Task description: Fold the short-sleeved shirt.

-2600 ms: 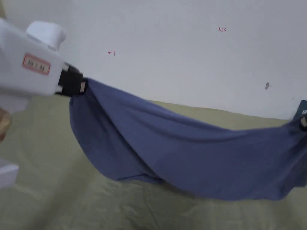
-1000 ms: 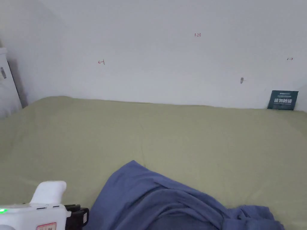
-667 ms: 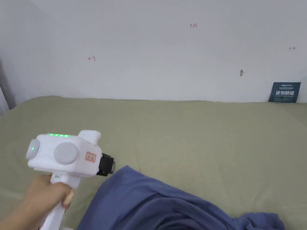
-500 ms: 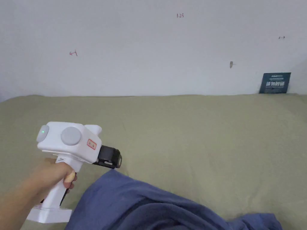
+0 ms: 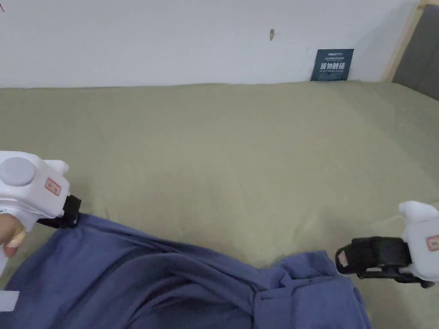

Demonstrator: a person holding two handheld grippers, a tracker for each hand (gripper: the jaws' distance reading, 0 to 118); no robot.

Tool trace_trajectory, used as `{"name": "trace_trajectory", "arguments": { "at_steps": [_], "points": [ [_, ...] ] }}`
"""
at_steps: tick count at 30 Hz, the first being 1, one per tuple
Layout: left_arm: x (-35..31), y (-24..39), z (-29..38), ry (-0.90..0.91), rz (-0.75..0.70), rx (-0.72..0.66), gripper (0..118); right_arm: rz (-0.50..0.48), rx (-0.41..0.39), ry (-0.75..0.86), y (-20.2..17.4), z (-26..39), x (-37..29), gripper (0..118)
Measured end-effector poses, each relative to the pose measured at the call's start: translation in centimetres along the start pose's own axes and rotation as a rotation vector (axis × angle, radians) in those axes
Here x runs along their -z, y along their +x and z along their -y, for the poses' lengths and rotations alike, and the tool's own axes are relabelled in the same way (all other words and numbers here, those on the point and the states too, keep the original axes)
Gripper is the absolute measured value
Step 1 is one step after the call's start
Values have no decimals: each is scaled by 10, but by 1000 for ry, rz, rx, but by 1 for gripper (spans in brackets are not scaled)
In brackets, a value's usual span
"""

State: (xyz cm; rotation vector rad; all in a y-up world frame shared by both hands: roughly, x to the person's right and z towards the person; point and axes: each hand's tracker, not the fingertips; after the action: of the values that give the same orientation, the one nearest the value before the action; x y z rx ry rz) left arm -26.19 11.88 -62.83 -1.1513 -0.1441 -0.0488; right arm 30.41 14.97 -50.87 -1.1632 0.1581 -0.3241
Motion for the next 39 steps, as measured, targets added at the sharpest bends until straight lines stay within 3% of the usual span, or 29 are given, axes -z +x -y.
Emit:
{"name": "trace_trajectory", "arguments": {
  "at_steps": [1,4,5,7,9,11,12,13,14,15,20,22,24,31,39],
  "points": [
    [-2,-1,1,-3,5,-7,2,15,-7,-13,-1,-9,9,116],
    [-8,-4,-1,3,9,-3,2,81,-48,-56,-15,-37,31,99],
    [-9,-3,0,1,9,2,2,53,-48,-101,-19,-39,40,97],
    [-11,-5,-3,0,3,12,2,81,-6,-158,-25,-46,56,97],
    [-11,-5,-1,0,8,11,2,91,-14,-215,-32,-48,71,94],
    [-12,-6,0,0,11,6,2,96,-23,-235,-40,-47,80,81],
    [-11,-6,1,-3,14,4,2,108,-28,-266,-43,-46,84,70],
    [-11,-6,2,-6,16,5,2,125,-50,-290,-45,-42,84,47],
    [-11,-7,2,-8,15,7,2,174,-76,-284,-50,-41,84,13],
    [-11,-8,3,-7,14,5,2,220,-123,-244,-54,-39,81,2],
    [-25,-15,5,48,53,-42,2,166,-114,-151,-52,-49,56,2],
    [-37,-19,3,81,69,-63,2,101,-114,-92,-58,-48,33,2],
    [-53,-21,0,133,72,-83,2,69,-77,-52,-62,-55,16,2],
    [-134,-34,-19,335,51,-80,2,-4,-137,118,-97,-85,-44,2],
    [-237,-51,-52,539,16,-112,2,14,-204,345,-148,-156,-115,2]
  ]
}}
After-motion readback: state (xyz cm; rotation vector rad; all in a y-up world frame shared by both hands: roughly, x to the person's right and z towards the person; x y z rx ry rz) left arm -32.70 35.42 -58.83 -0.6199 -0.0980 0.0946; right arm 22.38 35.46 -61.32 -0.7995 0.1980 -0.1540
